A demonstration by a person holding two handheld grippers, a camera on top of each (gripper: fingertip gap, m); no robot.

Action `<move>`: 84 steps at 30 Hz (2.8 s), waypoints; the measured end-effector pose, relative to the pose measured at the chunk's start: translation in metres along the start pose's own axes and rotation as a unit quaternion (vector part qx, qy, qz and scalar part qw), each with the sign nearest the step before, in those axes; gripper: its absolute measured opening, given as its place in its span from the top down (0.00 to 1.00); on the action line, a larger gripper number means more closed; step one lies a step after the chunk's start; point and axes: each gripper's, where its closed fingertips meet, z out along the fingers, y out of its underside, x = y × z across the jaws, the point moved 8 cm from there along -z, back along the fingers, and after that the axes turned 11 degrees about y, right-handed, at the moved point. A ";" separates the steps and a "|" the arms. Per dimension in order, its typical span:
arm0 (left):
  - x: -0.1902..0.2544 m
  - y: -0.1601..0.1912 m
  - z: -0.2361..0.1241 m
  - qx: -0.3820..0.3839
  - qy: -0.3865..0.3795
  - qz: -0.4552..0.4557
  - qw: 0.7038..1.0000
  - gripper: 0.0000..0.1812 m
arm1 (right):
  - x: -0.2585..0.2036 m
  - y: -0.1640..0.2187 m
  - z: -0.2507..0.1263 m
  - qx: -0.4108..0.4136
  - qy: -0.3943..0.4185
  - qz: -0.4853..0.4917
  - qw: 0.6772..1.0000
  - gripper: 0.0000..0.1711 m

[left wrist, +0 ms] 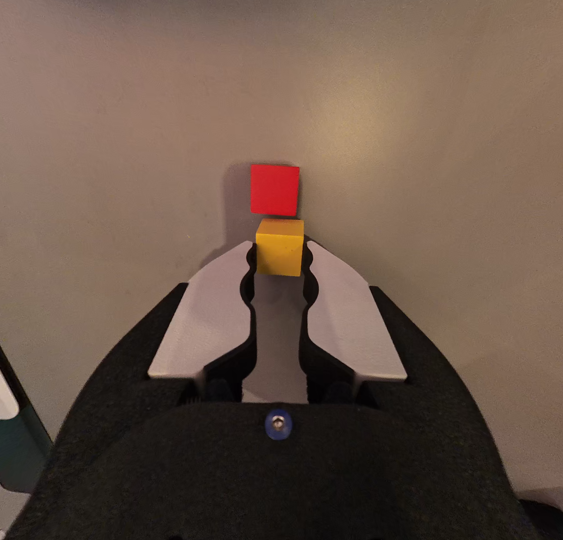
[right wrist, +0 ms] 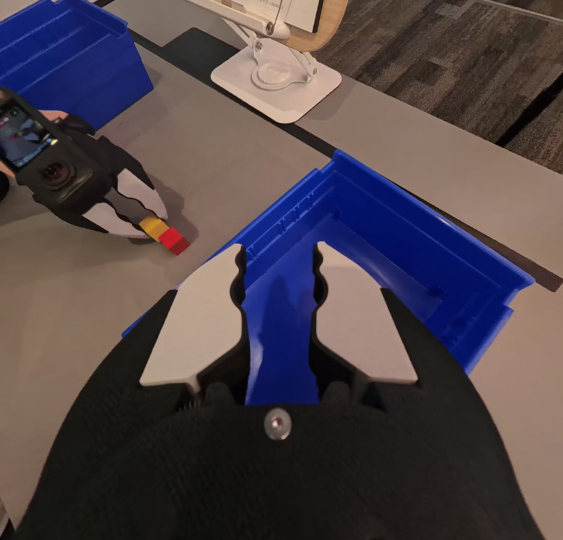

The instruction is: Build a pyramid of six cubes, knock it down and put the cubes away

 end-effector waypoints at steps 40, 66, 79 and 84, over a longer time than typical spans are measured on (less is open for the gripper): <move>-0.006 -0.009 0.010 -0.031 -0.003 0.013 0.999 0.84 | 0.007 0.011 0.009 -0.028 -0.010 0.008 1.000 0.75; 0.012 0.099 -0.140 0.085 -0.121 -0.072 0.986 0.75 | 0.015 0.020 0.007 -0.031 -0.021 0.021 0.999 0.75; 0.021 0.362 -0.133 0.019 -0.115 -0.578 0.808 0.76 | 0.015 0.022 0.008 -0.038 -0.020 0.023 0.999 0.75; 0.020 0.365 -0.112 -0.022 -0.096 -0.453 0.886 0.75 | 0.013 0.024 0.009 -0.043 -0.024 0.020 0.999 0.75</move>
